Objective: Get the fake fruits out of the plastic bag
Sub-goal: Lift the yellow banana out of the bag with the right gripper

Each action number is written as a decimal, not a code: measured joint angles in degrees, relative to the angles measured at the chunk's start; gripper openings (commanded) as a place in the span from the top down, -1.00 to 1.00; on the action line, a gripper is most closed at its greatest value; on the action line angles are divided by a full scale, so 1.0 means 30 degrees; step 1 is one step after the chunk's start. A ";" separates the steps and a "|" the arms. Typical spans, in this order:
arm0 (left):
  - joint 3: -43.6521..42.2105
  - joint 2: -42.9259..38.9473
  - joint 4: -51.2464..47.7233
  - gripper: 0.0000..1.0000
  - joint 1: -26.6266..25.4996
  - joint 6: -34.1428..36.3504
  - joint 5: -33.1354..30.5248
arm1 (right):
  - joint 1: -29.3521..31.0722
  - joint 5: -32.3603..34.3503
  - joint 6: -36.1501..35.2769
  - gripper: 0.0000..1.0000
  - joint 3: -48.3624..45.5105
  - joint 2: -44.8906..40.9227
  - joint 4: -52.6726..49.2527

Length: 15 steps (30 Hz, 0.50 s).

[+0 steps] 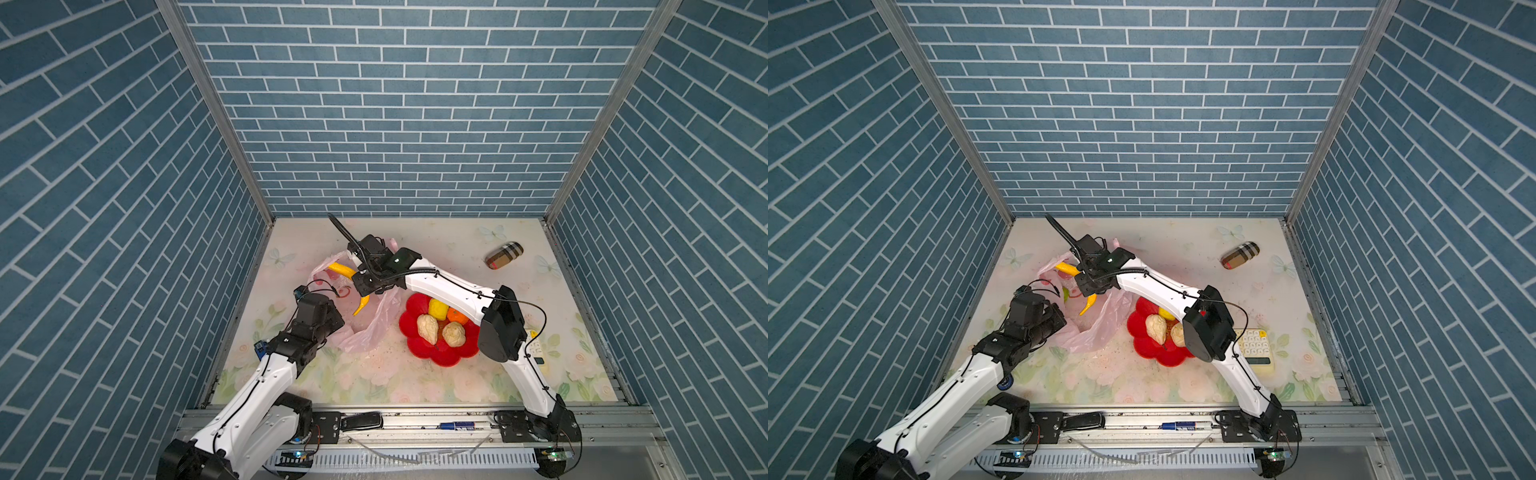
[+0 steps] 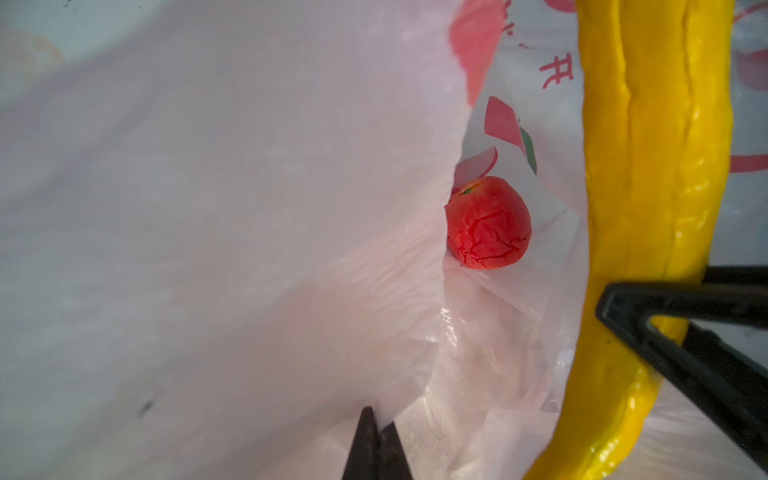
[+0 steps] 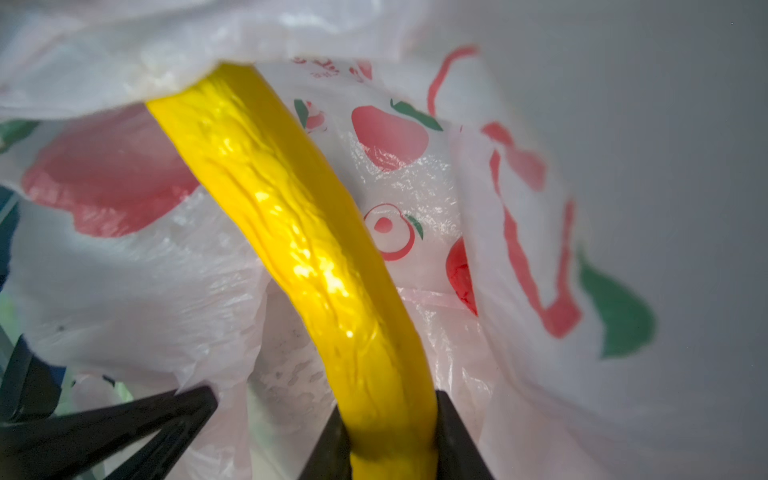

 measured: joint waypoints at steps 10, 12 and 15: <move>0.0597 0.0984 0.0634 0.93 0.0000 0.0000 -0.0670 | 0.0248 -0.1370 0.0372 0.76 -0.0044 -0.0634 -0.2783; 0.0597 0.1035 0.0794 0.94 0.0000 0.0000 -0.0787 | 0.0350 -0.1625 0.0415 0.76 -0.0080 -0.1188 -0.3308; 0.0648 0.1071 0.0838 0.93 0.0000 0.0007 -0.0860 | 0.0430 -0.2004 0.0437 0.76 -0.0350 -0.2251 -0.3752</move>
